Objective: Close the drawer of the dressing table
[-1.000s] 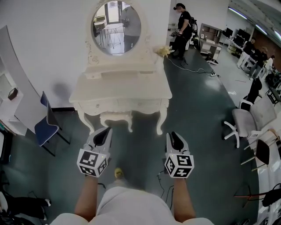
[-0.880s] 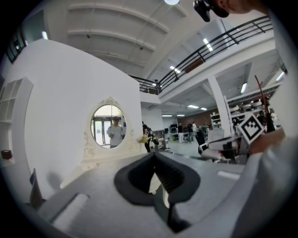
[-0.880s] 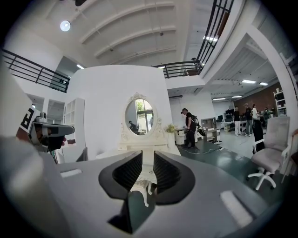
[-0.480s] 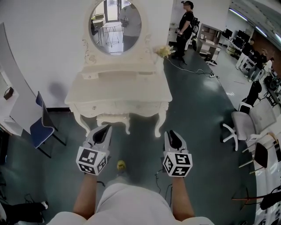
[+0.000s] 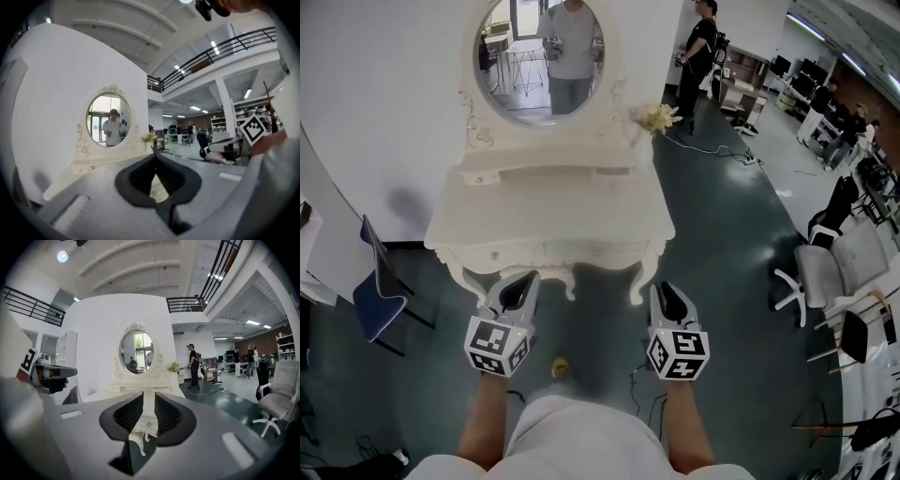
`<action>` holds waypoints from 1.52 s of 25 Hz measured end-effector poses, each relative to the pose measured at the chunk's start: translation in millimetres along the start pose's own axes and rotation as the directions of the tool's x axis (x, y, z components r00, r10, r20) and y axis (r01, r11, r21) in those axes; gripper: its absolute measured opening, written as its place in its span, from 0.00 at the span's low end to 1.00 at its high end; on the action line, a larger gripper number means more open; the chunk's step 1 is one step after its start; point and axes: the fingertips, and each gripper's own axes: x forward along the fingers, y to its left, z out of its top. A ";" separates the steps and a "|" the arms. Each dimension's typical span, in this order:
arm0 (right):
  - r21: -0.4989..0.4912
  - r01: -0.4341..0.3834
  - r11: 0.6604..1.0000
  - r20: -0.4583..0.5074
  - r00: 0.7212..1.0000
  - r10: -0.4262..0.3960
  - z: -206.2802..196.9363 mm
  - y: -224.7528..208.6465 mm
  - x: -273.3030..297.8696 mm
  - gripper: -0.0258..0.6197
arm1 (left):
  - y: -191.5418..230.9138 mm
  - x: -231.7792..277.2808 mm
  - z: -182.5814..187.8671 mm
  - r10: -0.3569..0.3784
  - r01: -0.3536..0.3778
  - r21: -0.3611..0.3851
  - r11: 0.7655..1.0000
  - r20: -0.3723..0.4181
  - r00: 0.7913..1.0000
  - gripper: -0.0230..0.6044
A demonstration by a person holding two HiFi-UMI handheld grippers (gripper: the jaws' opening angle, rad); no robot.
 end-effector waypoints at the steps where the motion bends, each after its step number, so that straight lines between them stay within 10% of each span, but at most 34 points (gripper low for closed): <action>1: 0.001 0.005 1.000 -0.003 1.000 -0.005 3.8 0.5 15.8 0.13 | 13.0 11.7 1.2 -0.004 0.004 -0.003 1.000 -0.001 1.000 0.03; 11: 0.009 0.067 0.998 -0.011 0.998 -0.067 33.9 10.9 135.7 0.13 | 116.5 102.8 4.8 -0.073 0.073 -0.018 0.997 -0.002 0.997 0.03; 38: 0.002 0.068 0.998 -0.082 0.994 -0.067 25.5 -16.5 307.4 0.13 | 216.3 232.0 -31.7 -0.081 0.078 -0.057 0.995 -0.054 0.995 0.03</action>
